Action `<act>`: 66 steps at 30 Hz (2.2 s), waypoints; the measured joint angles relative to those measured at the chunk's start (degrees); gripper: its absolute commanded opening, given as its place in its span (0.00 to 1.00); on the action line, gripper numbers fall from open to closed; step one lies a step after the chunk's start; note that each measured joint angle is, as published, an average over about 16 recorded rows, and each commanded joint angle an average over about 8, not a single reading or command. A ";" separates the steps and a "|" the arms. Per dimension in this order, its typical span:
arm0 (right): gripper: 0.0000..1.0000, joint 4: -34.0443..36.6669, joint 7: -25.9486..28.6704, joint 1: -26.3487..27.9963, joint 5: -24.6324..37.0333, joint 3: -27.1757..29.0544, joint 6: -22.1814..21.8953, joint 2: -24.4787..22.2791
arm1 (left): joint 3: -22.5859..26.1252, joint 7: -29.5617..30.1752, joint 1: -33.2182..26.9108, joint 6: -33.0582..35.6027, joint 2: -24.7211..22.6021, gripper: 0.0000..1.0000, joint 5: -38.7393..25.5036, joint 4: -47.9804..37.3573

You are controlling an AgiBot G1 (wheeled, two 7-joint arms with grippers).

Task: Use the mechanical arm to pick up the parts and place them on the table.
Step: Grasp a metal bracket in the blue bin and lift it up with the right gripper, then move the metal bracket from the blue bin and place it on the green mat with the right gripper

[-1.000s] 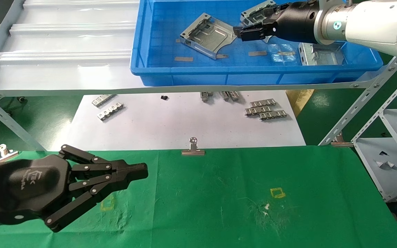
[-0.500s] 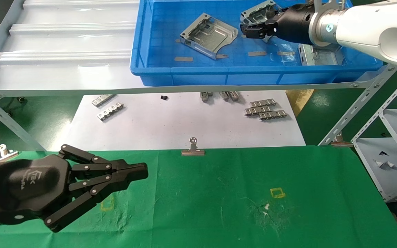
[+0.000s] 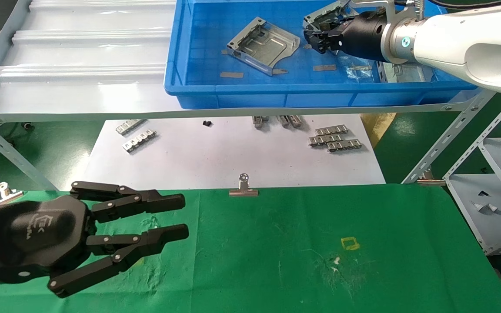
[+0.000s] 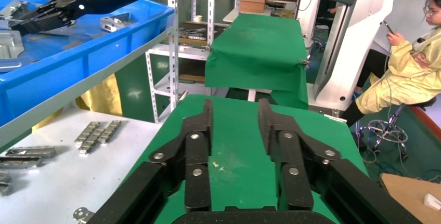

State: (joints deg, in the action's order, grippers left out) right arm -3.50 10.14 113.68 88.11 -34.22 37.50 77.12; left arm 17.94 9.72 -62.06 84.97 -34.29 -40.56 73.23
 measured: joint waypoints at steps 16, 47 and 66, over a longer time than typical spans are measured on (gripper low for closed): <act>0.00 -2.41 -0.57 0.31 -0.86 -0.34 2.48 -1.09 | 0.03 -0.02 -0.01 -0.01 0.01 1.00 0.02 0.00; 0.00 -36.01 -9.49 -3.01 -22.40 -6.28 54.49 -32.38 | 0.10 -0.05 -0.02 -0.04 0.04 1.00 0.07 0.00; 0.00 -38.44 -23.18 -11.92 -21.34 -32.21 52.92 -35.50 | 0.14 -0.07 -0.03 -0.06 0.06 1.00 0.09 0.00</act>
State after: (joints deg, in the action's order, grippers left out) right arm -41.94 -13.04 101.76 66.77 -66.43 90.42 41.62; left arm 18.07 9.65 -62.09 84.91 -34.24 -40.47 73.23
